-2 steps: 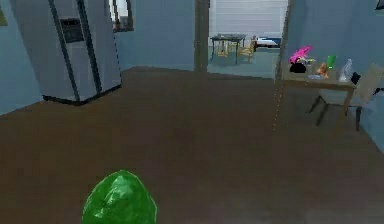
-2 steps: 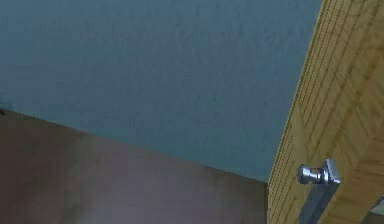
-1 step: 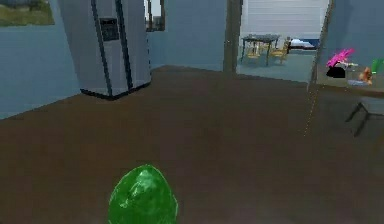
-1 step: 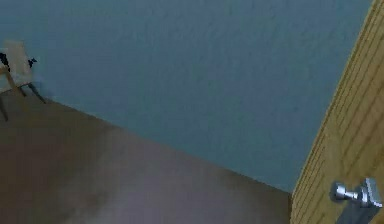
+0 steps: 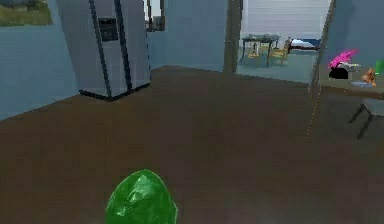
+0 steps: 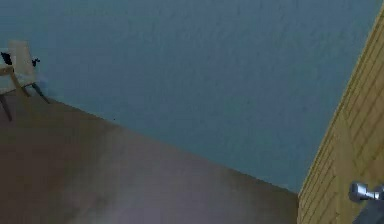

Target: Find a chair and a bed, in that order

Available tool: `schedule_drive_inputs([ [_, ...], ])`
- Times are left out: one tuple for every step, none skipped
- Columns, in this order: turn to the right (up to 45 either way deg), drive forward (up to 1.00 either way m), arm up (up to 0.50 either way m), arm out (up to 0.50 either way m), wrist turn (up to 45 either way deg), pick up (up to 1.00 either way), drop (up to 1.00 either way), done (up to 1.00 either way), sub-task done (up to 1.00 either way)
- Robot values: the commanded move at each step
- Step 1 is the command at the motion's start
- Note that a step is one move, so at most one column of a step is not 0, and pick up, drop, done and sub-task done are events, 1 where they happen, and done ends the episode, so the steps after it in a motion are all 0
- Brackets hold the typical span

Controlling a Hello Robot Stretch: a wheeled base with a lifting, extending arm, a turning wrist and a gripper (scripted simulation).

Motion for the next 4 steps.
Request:
schedule_drive_inputs([
  [45.0,0.00,0.00,0.00,0.0,0.00,0.00,0.00,0.00],
  [6.0,0.00,0.00,0.00,0.0,0.00,0.00,0.00,0.00],
  [0.0,1.00,0.00,0.00,0.0,0.00,0.00,0.00,0.00],
  [0.0,1.00,0.00,0.00,0.0,0.00,0.00,0.00,0.00],
])
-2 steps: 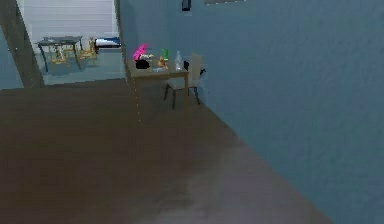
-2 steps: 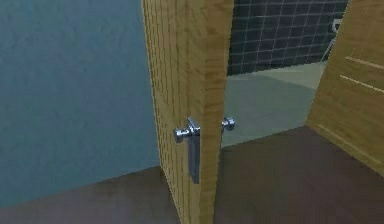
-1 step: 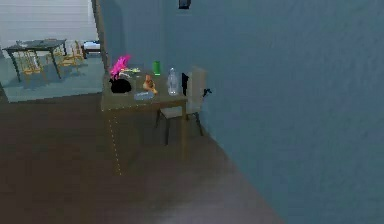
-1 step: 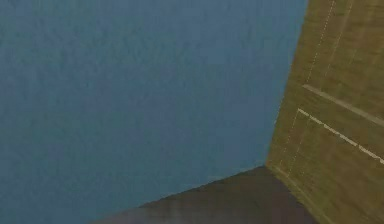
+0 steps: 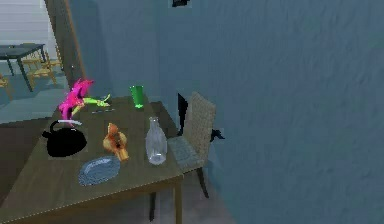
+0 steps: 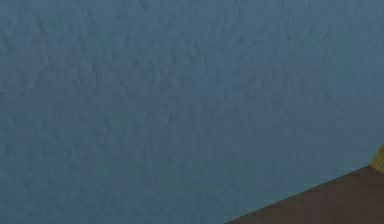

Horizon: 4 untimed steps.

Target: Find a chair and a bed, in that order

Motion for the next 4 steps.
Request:
schedule_drive_inputs([
  [12.0,0.00,0.00,0.00,0.0,0.00,0.00,0.00,0.00],
  [0.0,0.20,0.00,0.00,0.0,0.00,0.00,0.00,0.00],
  [-21.0,0.00,0.00,0.00,0.0,0.00,0.00,0.00,0.00],
  [0.0,0.00,0.00,0.00,0.0,0.00,0.00,0.00,1.00],
])
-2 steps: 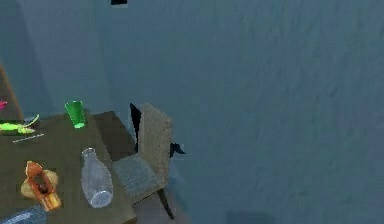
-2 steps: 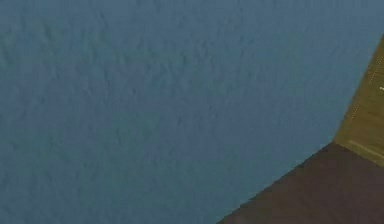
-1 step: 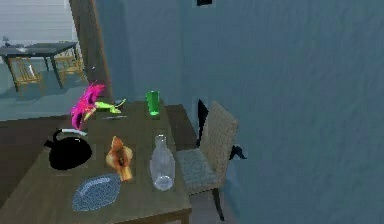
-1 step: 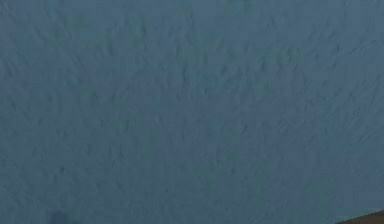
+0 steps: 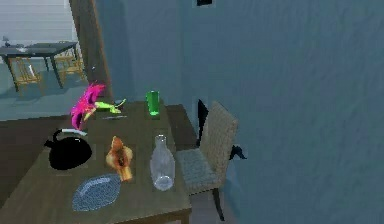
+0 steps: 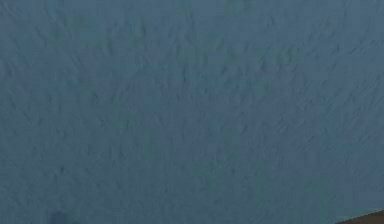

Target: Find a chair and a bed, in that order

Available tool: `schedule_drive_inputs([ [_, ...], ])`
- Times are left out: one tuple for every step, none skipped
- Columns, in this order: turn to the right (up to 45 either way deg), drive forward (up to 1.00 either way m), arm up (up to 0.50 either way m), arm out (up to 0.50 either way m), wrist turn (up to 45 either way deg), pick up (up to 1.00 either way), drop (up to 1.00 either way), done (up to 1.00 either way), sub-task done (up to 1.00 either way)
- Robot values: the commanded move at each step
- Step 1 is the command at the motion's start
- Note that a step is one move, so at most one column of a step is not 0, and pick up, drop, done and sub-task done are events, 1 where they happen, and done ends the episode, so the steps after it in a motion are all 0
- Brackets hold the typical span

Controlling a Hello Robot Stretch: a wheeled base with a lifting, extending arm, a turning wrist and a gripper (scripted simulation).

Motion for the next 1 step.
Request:
schedule_drive_inputs([
  [-45.0,0.00,0.00,0.00,0.0,0.00,0.00,0.00,0.00],
])
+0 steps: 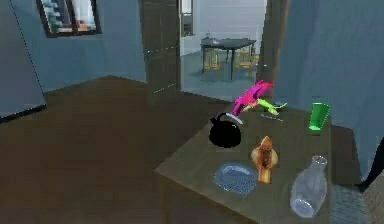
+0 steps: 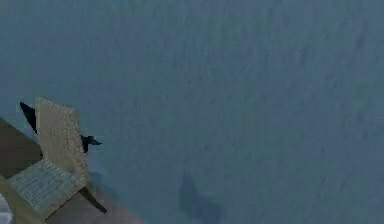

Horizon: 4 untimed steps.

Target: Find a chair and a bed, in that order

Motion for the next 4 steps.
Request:
schedule_drive_inputs([
  [-45.0,0.00,0.00,0.00,0.0,0.00,0.00,0.00,0.00],
  [-21.0,0.00,0.00,0.00,0.0,0.00,0.00,0.00,0.00],
  [0.0,0.90,0.00,0.00,0.0,0.00,0.00,0.00,0.00],
  [45.0,0.00,0.00,0.00,0.0,0.00,0.00,0.00,0.00],
])
